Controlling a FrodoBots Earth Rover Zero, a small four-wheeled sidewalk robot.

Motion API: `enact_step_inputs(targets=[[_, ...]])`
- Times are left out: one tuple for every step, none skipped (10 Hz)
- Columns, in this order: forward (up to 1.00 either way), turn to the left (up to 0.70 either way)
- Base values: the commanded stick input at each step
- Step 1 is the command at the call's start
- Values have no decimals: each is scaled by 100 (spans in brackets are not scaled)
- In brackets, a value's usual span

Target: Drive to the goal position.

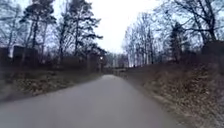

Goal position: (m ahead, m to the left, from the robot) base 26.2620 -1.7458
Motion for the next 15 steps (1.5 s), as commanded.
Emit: enact_step_inputs(targets=[[100, 0], [100, 0], [100, 0], [100, -1], [100, -39], [100, -11], [100, 0], [100, 0], [100, 0], [100, 0], [100, 0], [100, 0], [100, 0], [100, 0], [100, 0]])
